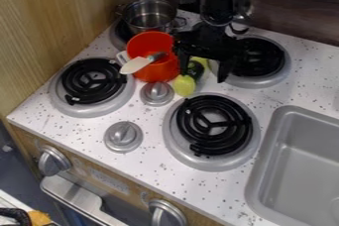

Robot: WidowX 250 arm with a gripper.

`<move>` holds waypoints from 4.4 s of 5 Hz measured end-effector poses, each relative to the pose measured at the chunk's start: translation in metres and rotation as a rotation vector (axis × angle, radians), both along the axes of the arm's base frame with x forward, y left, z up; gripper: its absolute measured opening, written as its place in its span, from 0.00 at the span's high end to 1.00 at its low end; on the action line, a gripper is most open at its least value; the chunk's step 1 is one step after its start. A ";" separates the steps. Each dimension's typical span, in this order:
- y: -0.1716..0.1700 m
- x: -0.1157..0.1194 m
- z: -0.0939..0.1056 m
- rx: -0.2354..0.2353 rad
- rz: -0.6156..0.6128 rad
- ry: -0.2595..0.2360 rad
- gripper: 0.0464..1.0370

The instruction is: Put the yellow bottle in the orange pot

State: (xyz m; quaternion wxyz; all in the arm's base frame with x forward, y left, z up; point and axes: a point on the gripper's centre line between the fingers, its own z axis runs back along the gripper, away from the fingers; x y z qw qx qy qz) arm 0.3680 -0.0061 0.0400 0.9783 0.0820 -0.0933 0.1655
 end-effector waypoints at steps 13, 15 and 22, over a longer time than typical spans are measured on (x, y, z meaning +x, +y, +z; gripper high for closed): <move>0.018 -0.004 -0.026 0.052 0.082 0.042 0.41; 0.011 -0.006 -0.023 0.067 0.061 0.063 0.41; 0.041 -0.019 0.041 0.114 0.127 0.017 0.41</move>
